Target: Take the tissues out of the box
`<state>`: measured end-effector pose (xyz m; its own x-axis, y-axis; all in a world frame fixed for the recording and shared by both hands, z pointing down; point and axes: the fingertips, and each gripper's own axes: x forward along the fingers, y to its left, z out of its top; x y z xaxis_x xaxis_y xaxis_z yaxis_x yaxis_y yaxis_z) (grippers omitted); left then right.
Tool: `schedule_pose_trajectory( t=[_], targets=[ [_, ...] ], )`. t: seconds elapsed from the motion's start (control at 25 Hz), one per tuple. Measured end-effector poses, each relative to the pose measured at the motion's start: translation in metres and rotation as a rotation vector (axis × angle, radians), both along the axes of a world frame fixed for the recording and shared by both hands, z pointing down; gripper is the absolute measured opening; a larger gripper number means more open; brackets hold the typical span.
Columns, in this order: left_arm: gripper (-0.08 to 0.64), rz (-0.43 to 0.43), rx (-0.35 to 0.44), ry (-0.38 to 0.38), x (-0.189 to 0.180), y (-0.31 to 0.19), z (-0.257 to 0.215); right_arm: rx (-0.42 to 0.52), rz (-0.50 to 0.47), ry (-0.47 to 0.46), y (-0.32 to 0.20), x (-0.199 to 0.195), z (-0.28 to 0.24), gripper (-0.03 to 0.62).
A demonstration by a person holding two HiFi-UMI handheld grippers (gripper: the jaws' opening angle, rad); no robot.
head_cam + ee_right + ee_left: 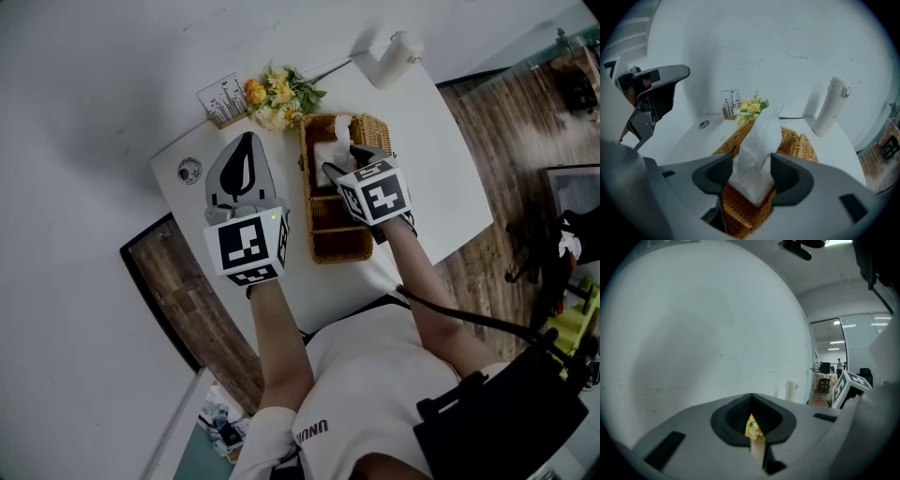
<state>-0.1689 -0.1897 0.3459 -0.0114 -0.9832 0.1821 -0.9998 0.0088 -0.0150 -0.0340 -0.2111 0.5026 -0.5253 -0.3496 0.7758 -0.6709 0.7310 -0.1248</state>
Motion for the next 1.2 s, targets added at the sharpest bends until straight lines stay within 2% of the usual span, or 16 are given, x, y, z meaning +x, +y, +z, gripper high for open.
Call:
schedule_pose_trajectory(
  t=[0.6,1.2],
  targets=[
    [0.012,-0.009,-0.007,0.014,-0.006,-0.001,0.006,-0.013,-0.023,0.104,0.000,0.002,0.012,0.254],
    [0.012,-0.017,-0.006,0.023,-0.011,-0.001,0.007,-0.029,-0.105,0.236,0.008,0.001,0.022,0.253]
  ],
)
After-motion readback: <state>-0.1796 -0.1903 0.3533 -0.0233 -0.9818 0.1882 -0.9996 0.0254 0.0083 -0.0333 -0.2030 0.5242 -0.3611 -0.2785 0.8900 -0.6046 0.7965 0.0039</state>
